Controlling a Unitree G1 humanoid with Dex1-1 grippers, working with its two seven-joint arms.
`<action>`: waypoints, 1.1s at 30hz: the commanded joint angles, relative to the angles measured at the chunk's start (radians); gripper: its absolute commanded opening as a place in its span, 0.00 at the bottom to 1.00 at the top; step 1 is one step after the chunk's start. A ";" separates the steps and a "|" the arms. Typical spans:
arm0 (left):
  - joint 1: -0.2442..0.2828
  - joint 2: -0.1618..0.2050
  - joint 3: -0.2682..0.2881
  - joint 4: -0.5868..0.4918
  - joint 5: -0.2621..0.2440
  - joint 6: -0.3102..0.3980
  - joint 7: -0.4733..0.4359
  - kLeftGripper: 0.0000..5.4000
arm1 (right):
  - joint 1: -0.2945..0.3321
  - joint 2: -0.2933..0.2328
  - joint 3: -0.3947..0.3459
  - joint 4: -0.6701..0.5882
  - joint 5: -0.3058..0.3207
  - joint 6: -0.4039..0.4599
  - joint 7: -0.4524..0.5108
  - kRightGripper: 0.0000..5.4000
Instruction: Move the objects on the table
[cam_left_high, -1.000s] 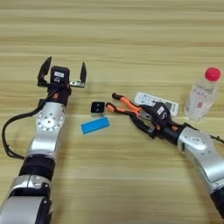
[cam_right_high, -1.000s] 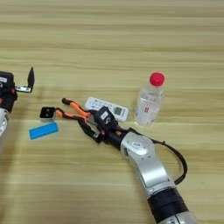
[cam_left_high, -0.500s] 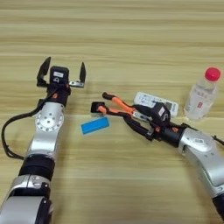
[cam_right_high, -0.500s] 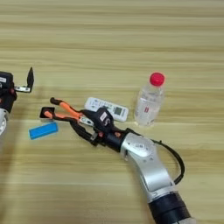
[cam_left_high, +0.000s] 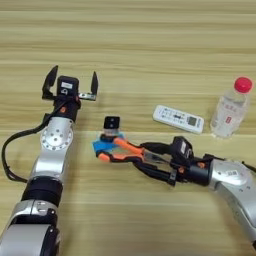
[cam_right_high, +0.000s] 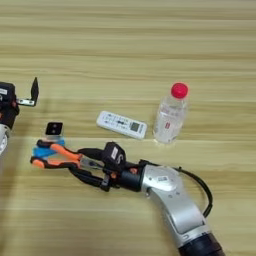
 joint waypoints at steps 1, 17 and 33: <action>-0.013 0.009 0.001 0.008 0.004 -0.005 -0.001 1.00 | 0.016 -0.032 0.024 -0.039 0.024 0.007 0.053 0.43; -0.014 0.011 0.002 0.010 0.004 -0.006 -0.002 1.00 | 0.022 -0.093 0.079 -0.005 -0.045 -0.006 0.081 0.43; -0.014 0.011 0.001 0.012 0.004 -0.007 -0.002 1.00 | 0.015 -0.099 0.090 0.025 -0.082 -0.014 0.072 0.43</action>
